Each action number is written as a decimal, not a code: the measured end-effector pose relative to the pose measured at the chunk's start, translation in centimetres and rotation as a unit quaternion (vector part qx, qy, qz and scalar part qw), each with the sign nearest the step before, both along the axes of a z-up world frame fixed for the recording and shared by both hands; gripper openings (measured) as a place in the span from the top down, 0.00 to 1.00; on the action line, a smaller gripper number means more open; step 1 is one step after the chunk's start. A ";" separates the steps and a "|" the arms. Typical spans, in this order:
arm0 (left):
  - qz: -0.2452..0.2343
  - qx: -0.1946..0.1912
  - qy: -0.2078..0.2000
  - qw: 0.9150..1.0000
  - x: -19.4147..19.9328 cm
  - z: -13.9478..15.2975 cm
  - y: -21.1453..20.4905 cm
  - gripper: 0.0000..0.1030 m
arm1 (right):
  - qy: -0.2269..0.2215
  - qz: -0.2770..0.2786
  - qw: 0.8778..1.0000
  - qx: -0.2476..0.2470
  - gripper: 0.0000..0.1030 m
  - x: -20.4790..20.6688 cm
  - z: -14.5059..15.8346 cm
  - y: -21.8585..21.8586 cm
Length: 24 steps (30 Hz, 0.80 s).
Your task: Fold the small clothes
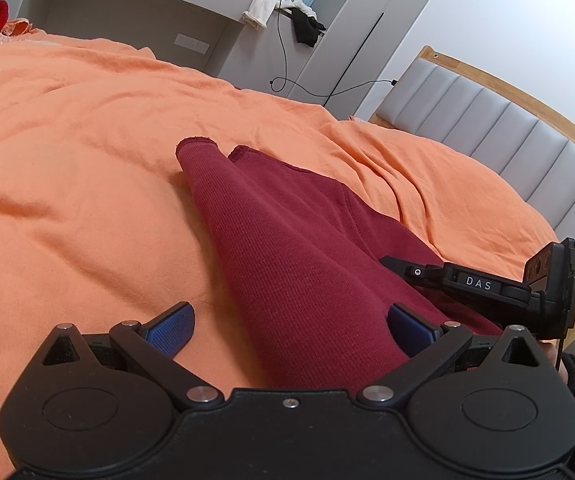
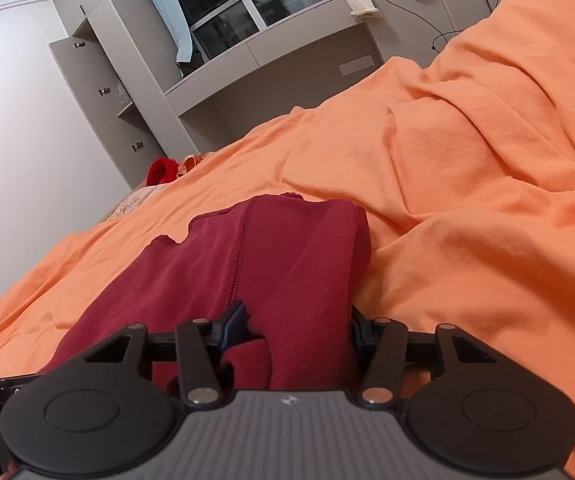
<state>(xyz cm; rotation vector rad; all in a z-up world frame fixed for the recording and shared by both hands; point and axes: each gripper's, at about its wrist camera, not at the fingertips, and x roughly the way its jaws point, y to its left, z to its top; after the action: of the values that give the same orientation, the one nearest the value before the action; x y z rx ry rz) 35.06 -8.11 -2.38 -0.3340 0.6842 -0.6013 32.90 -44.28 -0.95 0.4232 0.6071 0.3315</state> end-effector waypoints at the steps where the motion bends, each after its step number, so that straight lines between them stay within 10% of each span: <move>1: 0.000 -0.001 0.004 1.000 0.1 0.1 0.0 0.01 | 0.002 0.000 1.000 0.003 0.52 0.0 0.1 0.0; 15: 0.001 -0.059 0.075 0.995 2.3 0.8 0.0 0.39 | -0.039 -0.011 0.996 -0.073 0.76 -0.9 2.8 2.7; 24: 0.017 0.016 -0.055 0.998 0.7 5.2 -1.5 0.69 | -0.178 0.001 0.969 -0.171 0.80 -2.7 5.3 7.0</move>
<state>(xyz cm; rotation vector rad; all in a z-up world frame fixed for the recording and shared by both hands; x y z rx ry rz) 35.79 -9.59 2.79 -0.2802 0.5806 -0.5714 30.21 -37.29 4.33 0.0262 0.3030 0.2885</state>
